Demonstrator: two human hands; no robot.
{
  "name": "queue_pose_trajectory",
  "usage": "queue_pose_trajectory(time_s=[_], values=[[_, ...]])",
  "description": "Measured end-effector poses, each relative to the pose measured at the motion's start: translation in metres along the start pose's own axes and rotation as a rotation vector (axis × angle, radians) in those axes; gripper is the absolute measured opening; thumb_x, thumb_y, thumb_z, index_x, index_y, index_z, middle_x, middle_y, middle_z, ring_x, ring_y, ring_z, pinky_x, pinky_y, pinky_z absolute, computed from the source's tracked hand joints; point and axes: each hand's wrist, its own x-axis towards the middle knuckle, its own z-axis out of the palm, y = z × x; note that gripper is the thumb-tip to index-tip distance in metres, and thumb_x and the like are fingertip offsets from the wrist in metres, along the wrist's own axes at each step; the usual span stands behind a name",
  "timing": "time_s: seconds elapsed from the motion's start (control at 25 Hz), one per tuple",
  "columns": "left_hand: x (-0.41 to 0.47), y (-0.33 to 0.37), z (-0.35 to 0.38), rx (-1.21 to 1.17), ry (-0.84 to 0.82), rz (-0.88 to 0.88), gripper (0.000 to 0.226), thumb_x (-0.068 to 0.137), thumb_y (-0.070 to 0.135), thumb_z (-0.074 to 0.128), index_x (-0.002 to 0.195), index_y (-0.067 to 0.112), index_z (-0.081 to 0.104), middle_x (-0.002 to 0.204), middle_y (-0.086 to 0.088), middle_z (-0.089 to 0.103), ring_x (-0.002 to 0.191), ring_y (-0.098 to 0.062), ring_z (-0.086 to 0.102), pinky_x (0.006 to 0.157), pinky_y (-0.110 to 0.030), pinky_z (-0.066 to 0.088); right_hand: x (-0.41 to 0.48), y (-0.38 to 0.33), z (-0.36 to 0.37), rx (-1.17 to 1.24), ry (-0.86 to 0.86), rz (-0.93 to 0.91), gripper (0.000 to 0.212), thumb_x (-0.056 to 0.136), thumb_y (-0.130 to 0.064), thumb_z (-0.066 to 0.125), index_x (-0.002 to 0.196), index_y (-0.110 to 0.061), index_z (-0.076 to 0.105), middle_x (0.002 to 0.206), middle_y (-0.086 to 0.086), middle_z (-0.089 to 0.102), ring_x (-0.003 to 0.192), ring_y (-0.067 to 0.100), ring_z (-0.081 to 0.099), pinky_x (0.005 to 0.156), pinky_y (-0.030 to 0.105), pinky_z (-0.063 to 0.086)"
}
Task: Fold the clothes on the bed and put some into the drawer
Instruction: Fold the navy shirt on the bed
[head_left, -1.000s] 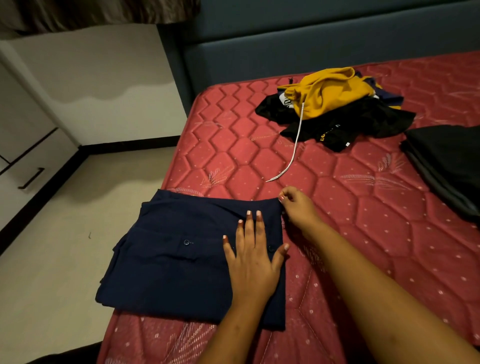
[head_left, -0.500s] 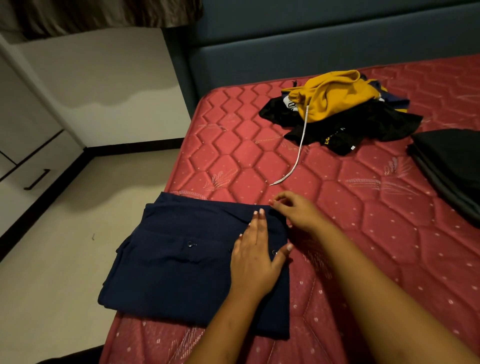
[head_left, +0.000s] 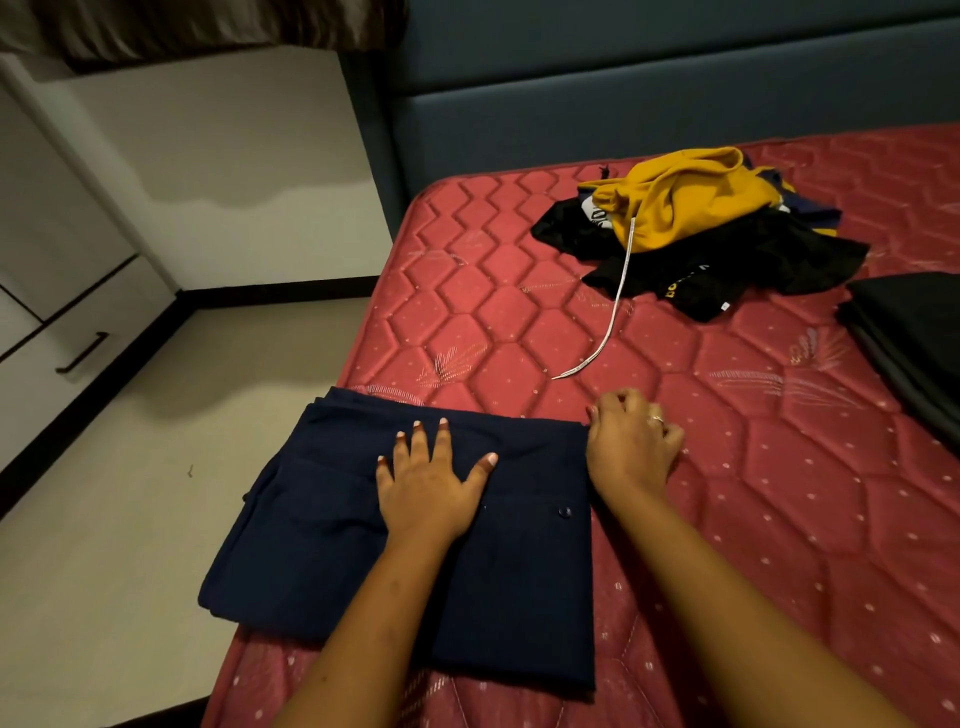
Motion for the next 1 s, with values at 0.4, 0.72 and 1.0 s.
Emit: queue_pose_trajectory(time_s=[0.4,0.72,1.0], values=[[0.025,-0.035,-0.003,0.014,0.018,0.016,0.060,0.101,0.050,0.021,0.154,0.032,0.000,0.162,0.006,0.000,0.148,-0.013,-0.002,0.118,-0.049,-0.001,-0.060,-0.064,0.014,0.008,-0.477,-0.597,0.089,0.079,-0.076,-0.010,0.153,-0.032,0.015,0.160,-0.009,0.015,0.148,0.012,0.007,0.118,0.040,-0.004],[0.054,-0.116,-0.024,0.023,-0.016,-0.145,0.059,0.100,0.053,0.016,0.154,0.030,0.008,0.161,0.004,0.010,0.148,-0.020,0.008,0.116,-0.055,0.010,-0.027,-0.043,0.008,-0.158,-0.638,-0.300,0.091,0.079,-0.081,-0.001,0.154,-0.030,-0.002,0.161,-0.012,-0.003,0.148,0.012,-0.006,0.119,0.046,-0.007],[-0.008,-0.061,-0.027,-0.061,0.327,0.129,0.065,0.094,0.045,0.016,0.151,0.016,0.027,0.161,-0.004,0.014,0.147,-0.026,0.014,0.115,-0.051,0.016,-0.024,-0.028,-0.013,-0.066,-0.394,-0.091,0.069,0.099,-0.055,0.017,0.154,-0.017,0.002,0.162,-0.002,-0.001,0.149,0.017,-0.004,0.119,0.047,0.002]])
